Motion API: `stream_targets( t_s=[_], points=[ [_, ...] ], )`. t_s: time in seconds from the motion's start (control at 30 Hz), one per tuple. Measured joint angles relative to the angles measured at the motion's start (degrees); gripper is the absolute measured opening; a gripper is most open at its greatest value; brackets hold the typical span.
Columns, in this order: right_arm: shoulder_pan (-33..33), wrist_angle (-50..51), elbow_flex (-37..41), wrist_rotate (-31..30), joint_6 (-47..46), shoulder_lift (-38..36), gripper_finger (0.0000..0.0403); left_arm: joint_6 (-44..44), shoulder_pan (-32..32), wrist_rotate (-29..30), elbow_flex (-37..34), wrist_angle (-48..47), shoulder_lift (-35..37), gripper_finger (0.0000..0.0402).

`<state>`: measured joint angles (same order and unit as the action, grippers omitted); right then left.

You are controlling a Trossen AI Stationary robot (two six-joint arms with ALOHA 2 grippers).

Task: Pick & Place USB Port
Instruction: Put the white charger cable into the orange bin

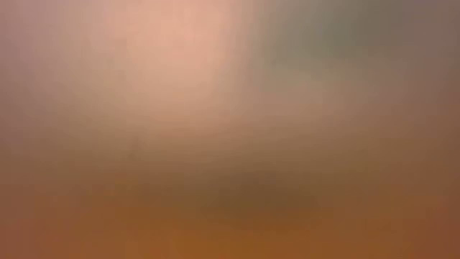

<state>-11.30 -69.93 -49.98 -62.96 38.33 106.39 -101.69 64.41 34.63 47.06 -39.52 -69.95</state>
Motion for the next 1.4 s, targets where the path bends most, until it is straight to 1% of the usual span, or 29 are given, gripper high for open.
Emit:
stream_targets(
  t_s=[0.1, 0.27, 0.4, 0.5, 0.6, 0.67, 0.73, 0.77, 0.8, 0.83, 0.9, 0.97, 1.0, 1.03, 1.1, 1.17, 1.27, 1.33, 1.4],
  points=[
    [-0.08, -0.02, 0.0, -0.02, -0.14, 0.0, 0.0187, 6.95, -2.79, 5.05, 0.76, -4.04, 2.32, 0.0003],
    [-1.17, 0.11, 0.0, -1.37, -0.12, 0.0, 0.0187, 14.66, -9.13, 11.86, 0.8, -12.19, 6.94, 0.0002],
    [-2.43, 0.45, 0.0, -3.62, 0.35, 0.0, 0.0187, 23.06, -15.16, 14.12, 0.8, -16.54, 10.33, 0.0015],
    [-3.71, 1.65, 0.0, -5.7, 0.71, 0.0, 0.0187, 30.37, -19.43, 16.15, 0.8, -16.55, 11.88, 0.0022],
    [-5.3, 3.81, 0.0, -7.7, -0.31, -0.3, 0.0187, 36.76, -23.6, 17.56, 0.8, -16.05, 12.63, 0.002],
    [-6.41, 7.7, 0.0, -7.93, -2.68, -1.74, 0.0187, 39.83, -26.08, 17.54, 0.8, -15.84, 12.65, 0.0015],
    [-7.36, 14.43, 0.0, -6.58, -8.74, -4.26, 0.0187, 42.33, -28.14, 17.54, 0.8, -15.8, 12.59, 0.0006],
    [-7.74, 19.31, 0.0, -4.55, -13.14, -5.94, 0.0187, 43.32, -28.94, 17.54, 0.8, -15.76, 12.42, 0.0004],
    [-7.94, 25.01, 0.0, -0.95, -18.46, -7.98, 0.0187, 44.07, -29.67, 17.54, 0.8, -15.73, 12.17, 0.0003],
    [-7.78, 31.0, 0.0, 4.31, -24.69, -10.26, 0.0187, 44.75, -30.36, 17.53, 0.79, -15.71, 11.88, 0.0003],
    [-5.59, 41.13, 0.0, 18.86, -37.68, -14.59, 0.0186, 45.9, -31.39, 17.51, 0.13, -14.8, 11.54, 0.0009],
    [-2.12, 48.53, -0.02, 32.42, -47.55, -17.49, 0.0183, 47.4, -32.2, 17.47, -1.38, -12.76, 11.46, 0.0017],
    [-0.48, 51.53, -0.02, 37.45, -52.05, -18.12, 0.0181, 48.03, -32.57, 17.4, -2.19, -11.78, 11.43, 0.0019],
    [0.96, 54.13, -0.02, 40.88, -55.62, -18.37, 0.018, 48.54, -32.98, 17.19, -3.16, -10.79, 11.42, 0.0021],
    [2.89, 58.96, 0.02, 43.96, -61.33, -18.62, 0.0179, 49.37, -33.64, 16.61, -5.14, -8.86, 11.45, 0.0023],
    [4.54, 62.56, 0.01, 44.53, -65.24, -18.77, 0.0179, 49.52, -34.12, 16.03, -7.18, -7.05, 11.45, 0.0023],
    [7.67, 69.54, 0.01, 43.6, -70.94, -18.73, 0.018, 49.29, -34.54, 14.48, -9.95, -4.56, 11.45, 0.0023],
    [10.1, 72.09, 0.04, 43.57, -73.26, -18.69, 0.0179, 49.25, -34.79, 14.37, -11.34, -3.24, 11.45, 0.0024],
    [12.75, 72.51, 0.04, 44.03, -73.48, -18.75, 0.0178, 49.41, -35.2, 13.25, -11.64, -3.11, 11.45, 0.0024]
  ],
)
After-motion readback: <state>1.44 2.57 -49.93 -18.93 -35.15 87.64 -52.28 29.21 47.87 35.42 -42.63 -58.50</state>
